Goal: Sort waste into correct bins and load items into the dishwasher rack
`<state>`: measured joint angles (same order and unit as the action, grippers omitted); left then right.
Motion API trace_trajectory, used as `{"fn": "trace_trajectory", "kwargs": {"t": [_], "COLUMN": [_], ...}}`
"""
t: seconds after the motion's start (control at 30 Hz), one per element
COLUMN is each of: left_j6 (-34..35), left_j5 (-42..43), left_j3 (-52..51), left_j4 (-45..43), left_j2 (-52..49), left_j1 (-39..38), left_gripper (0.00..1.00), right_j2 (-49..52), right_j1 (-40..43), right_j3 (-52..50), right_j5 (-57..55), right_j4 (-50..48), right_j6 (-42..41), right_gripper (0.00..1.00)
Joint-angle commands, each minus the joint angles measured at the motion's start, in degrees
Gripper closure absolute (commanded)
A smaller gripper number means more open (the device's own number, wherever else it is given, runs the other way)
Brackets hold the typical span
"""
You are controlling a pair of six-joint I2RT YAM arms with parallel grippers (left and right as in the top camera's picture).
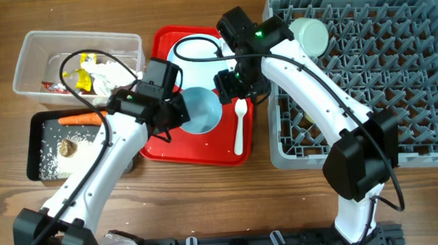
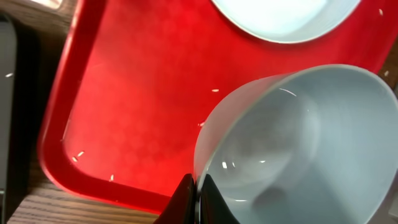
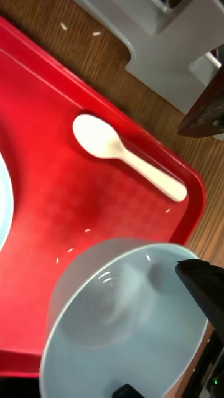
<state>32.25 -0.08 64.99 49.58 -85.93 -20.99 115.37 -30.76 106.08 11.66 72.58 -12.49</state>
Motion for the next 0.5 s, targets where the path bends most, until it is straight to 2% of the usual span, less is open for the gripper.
{"fn": "trace_trajectory", "kwargs": {"t": [0.0,0.23,0.43,0.47], "left_j6": [-0.6,-3.5,-3.5,-3.5], "left_j5": [4.9,14.8,15.5,15.5], "left_j3": [0.1,0.1,0.1,0.1], "left_j4": [0.2,0.0,0.0,0.0], "left_j2": [1.2,1.2,1.2,1.2], "left_j1": [3.5,8.6,8.8,8.8], "left_gripper": [0.96,0.96,0.96,0.96], "right_j2": [-0.7,-0.7,-0.7,-0.7], "right_j1": [0.1,0.0,-0.6,-0.9], "right_j3": [-0.7,-0.7,-0.7,-0.7], "right_j5": [3.4,4.5,5.2,5.2], "right_j4": [-1.6,-4.5,-6.2,-6.4], "right_j6": [0.2,-1.5,-1.6,-1.6], "right_gripper": [0.35,0.35,0.35,0.38]}}
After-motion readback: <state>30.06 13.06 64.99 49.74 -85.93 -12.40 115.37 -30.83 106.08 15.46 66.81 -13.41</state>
